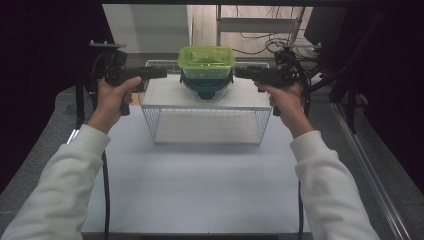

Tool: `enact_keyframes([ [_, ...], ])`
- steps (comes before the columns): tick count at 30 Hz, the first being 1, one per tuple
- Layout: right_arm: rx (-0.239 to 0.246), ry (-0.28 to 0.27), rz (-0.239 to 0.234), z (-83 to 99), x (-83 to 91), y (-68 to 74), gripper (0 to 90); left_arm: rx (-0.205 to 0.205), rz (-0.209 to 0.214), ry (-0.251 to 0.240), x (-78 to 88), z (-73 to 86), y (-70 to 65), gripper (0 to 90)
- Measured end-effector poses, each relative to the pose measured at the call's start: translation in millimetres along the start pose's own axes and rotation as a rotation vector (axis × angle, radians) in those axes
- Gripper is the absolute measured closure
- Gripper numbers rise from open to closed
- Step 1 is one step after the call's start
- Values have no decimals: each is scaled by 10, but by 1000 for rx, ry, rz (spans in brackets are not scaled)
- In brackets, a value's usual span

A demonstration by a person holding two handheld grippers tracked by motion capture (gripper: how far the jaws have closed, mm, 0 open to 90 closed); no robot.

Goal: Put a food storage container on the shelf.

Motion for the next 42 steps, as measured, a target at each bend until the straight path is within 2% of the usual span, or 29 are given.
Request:
enact_keyframes([
  [2, 27, -1, 0, 121, 64, 50, 329, -44, 0, 6, 65, 174, -52, 254],
  [5, 69, 20, 7, 300, 135, 92, 323, -82, -2, 16, 137, 424, -122, 254],
  [8, 99, 46, 19, 526, 214, 141, 317, -85, 16, 17, 184, 627, -172, 255],
  [12, 131, 67, 30, 824, 291, 202, 313, -80, 30, 38, 199, 994, -258, 256],
  [15, 121, 61, 7, 1096, 347, 242, 309, -94, 23, 61, 179, 1274, -324, 257],
  [17, 111, 54, -15, 1333, 414, 267, 309, -93, 26, 78, 158, 1404, -361, 257],
  [18, 111, 54, -15, 1333, 414, 267, 309, -98, 29, 91, 140, 1489, -388, 257],
  [24, 119, 99, 25, 1773, 551, 233, 305, -158, 1, 167, 43, 1938, -528, 257],
  [27, 123, 123, 52, 1927, 591, 203, 301, -162, -10, 186, -1, 2095, -535, 257],
  [30, 118, 145, 72, 2111, 634, 166, 299, -138, -11, 231, -75, 2284, -497, 258],
  [33, 107, 185, 84, 2302, 629, 108, 293, -140, -44, 267, -115, 2418, -431, 256],
  [34, 106, 192, 87, 2348, 623, 89, 292, -128, -57, 278, -129, 2478, -401, 256],
  [38, 75, 247, 109, 2581, 572, -29, 289, -130, -65, 312, -159, 2576, -376, 256],
  [40, 65, 274, 115, 2640, 541, -58, 284, -130, -65, 306, -160, 2573, -377, 256],
  [42, 74, 278, 117, 2646, 523, -53, 282, -121, -62, 303, -157, 2569, -365, 257],
])
Point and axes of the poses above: each handheld gripper's, and its own axes: x roughly backward along the jaws, z roughly out of its underside, y roughly to its left, the point moved 4 cm from there along -x, roughly forward along the jaws, and after that the axes turned 6 degrees about -z, right-handed, at the moved point
